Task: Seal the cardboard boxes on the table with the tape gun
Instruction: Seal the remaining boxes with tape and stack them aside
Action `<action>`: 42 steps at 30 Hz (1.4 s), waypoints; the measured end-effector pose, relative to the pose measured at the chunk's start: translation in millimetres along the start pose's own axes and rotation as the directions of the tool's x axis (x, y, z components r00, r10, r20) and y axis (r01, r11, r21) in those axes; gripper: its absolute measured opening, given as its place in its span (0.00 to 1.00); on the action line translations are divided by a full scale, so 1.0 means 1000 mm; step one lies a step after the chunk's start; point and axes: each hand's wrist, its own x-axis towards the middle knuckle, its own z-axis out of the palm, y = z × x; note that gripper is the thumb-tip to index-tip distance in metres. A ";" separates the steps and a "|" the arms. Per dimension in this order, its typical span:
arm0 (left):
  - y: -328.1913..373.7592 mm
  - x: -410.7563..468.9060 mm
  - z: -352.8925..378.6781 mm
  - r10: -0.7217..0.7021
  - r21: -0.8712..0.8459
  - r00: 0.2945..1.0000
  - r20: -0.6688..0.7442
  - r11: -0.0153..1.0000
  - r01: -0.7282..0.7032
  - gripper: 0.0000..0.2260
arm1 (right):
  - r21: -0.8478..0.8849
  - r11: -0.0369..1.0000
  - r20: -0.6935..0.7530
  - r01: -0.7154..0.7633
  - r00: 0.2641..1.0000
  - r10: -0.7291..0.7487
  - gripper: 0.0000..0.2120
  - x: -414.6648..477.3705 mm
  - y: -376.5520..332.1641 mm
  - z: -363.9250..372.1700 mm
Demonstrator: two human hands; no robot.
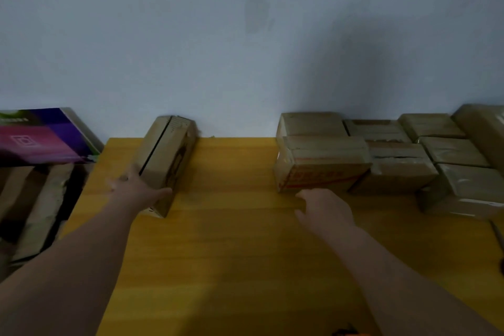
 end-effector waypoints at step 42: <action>-0.088 -0.312 0.106 0.512 0.279 0.832 0.215 0.784 -0.555 0.32 | 0.698 0.696 -0.094 -0.168 0.942 0.322 0.10 -0.235 0.106 0.072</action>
